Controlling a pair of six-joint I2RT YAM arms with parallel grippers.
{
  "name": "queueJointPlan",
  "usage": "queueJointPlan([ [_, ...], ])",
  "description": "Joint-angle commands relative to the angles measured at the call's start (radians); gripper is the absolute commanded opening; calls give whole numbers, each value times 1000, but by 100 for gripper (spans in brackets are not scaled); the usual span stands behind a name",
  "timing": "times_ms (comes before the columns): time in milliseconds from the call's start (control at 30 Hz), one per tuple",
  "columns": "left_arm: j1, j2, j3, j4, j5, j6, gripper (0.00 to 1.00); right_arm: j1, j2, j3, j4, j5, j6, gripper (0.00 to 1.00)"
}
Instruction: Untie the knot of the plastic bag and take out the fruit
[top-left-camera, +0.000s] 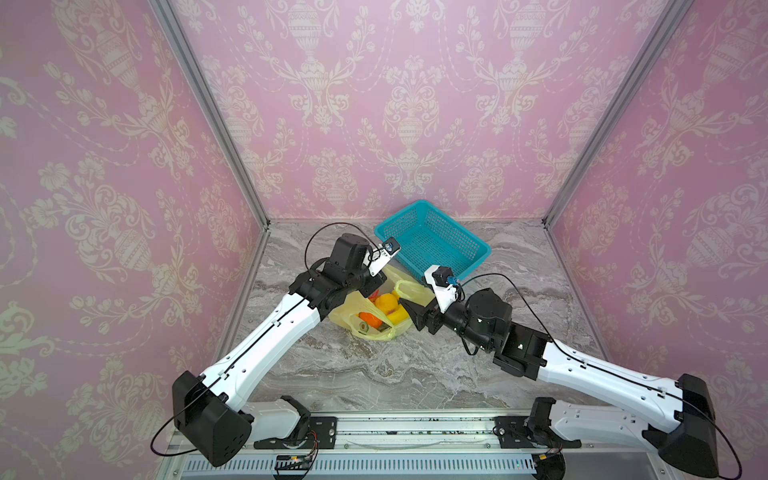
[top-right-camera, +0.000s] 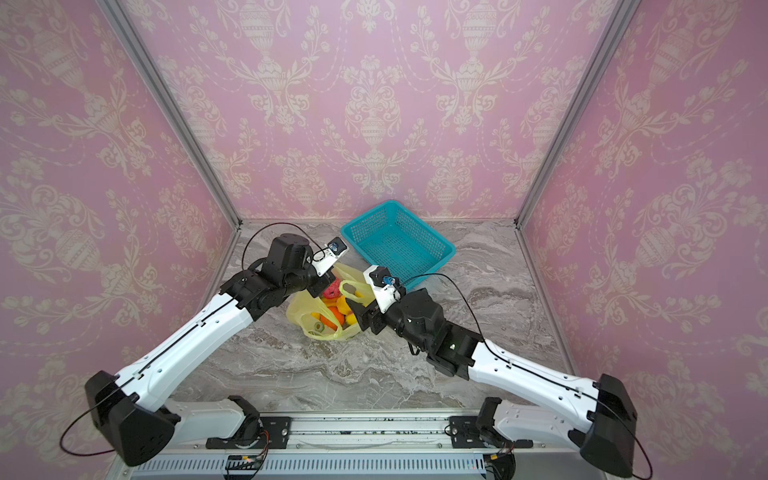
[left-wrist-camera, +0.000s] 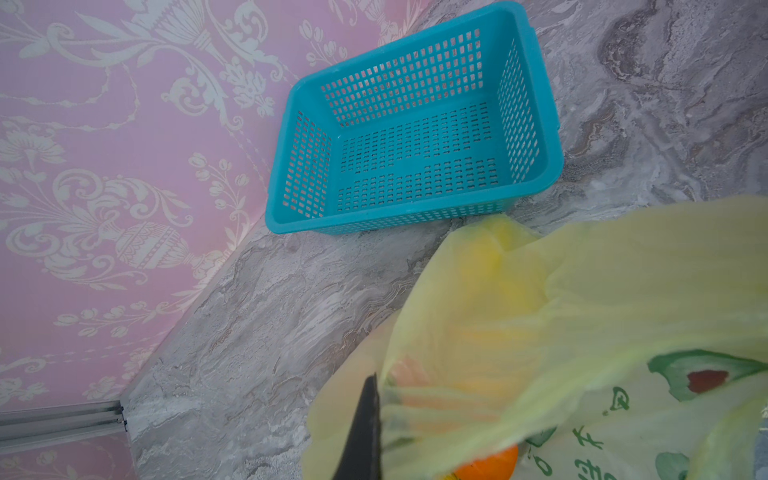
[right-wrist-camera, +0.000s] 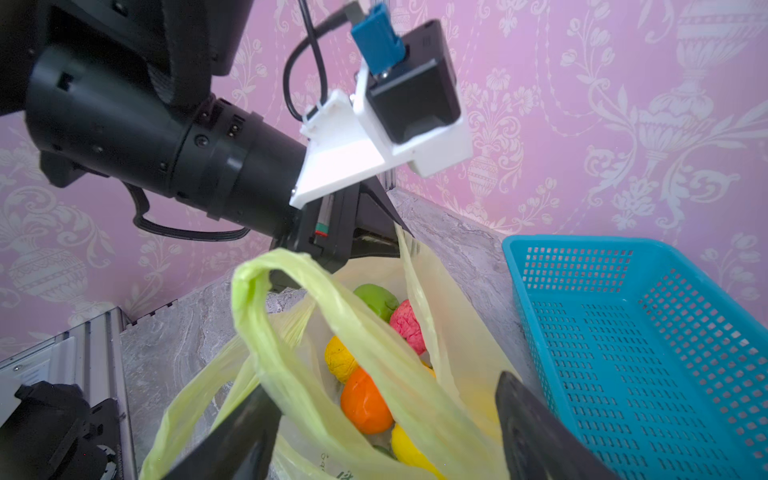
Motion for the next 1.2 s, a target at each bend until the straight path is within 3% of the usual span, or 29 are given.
queueJointPlan([
  [0,-1,-26,-15,6,14,-12,0,40,6,61,-71,179,-45,80],
  [200,-1,-30,-18,12,22,-14,0,98,70,122,-118,193,-76,76],
  [333,-1,-36,-20,17,20,-13,0,112,154,183,-152,329,-57,74],
  [367,-1,-39,-21,20,19,-14,0,112,165,189,-158,362,-53,69],
  [500,18,-58,-26,42,-16,-23,0,109,149,169,-129,421,-35,24],
  [633,120,-59,30,48,-83,-78,0,108,94,107,-53,386,-38,11],
  [733,191,-36,123,16,-103,-124,0,103,88,86,-16,346,-48,7],
  [900,195,-18,223,-33,-155,-152,0,71,134,87,19,268,-36,7],
  [1067,195,-67,193,-68,-228,-198,0,-38,215,77,56,114,11,7],
  [1167,195,-103,98,-65,-247,-217,0,-74,280,73,94,107,-4,8],
])
